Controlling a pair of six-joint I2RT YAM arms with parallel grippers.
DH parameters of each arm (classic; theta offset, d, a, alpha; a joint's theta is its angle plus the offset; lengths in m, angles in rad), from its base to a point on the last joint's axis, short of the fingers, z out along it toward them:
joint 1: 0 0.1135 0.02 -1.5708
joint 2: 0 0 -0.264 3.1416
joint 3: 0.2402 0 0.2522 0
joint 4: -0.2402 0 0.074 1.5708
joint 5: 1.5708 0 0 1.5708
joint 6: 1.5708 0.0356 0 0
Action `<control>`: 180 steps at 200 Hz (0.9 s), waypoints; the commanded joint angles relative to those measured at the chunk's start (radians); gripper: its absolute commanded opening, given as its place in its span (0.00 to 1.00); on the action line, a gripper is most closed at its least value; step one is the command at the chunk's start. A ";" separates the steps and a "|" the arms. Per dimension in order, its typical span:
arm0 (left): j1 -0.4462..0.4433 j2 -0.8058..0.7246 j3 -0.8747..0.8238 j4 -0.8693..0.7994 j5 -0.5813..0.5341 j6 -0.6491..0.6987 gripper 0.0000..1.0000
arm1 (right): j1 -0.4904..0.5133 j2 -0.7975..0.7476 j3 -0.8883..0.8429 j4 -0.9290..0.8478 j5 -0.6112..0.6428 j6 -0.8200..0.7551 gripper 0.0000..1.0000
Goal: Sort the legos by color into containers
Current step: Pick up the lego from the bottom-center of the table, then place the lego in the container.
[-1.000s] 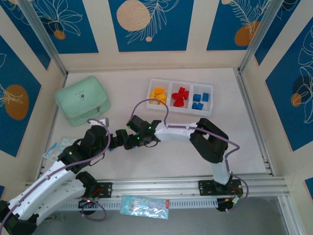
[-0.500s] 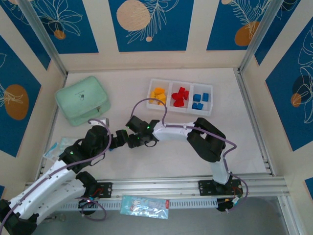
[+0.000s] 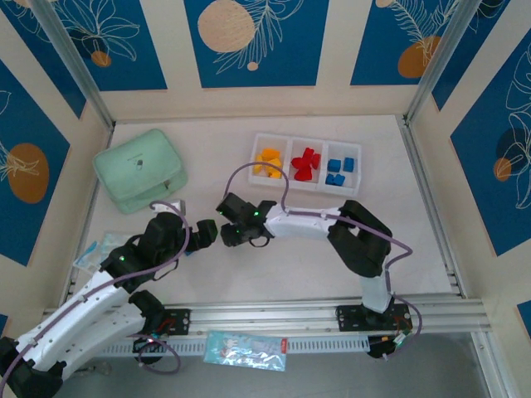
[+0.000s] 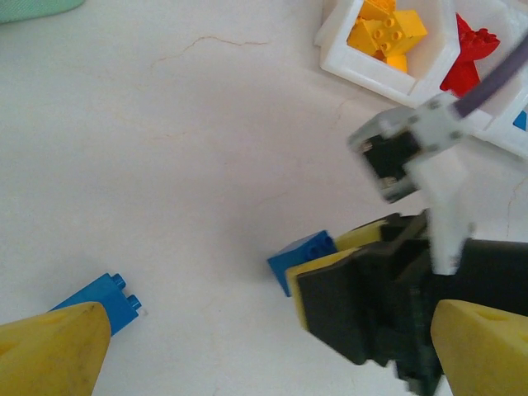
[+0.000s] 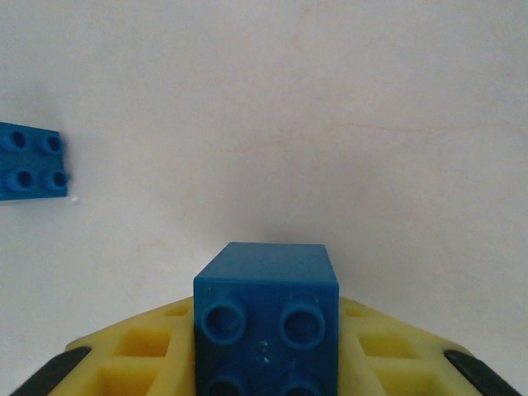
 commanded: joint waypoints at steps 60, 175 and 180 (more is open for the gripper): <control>0.014 0.152 0.094 0.165 0.130 0.078 0.99 | -0.234 -0.340 -0.124 -0.144 0.085 -0.001 0.33; 0.015 0.434 0.235 0.297 0.260 0.133 0.99 | -0.789 -0.231 -0.010 -0.145 0.092 -0.132 0.34; 0.015 0.443 0.243 0.295 0.260 0.137 0.99 | -0.803 -0.212 0.011 -0.146 0.090 -0.138 0.34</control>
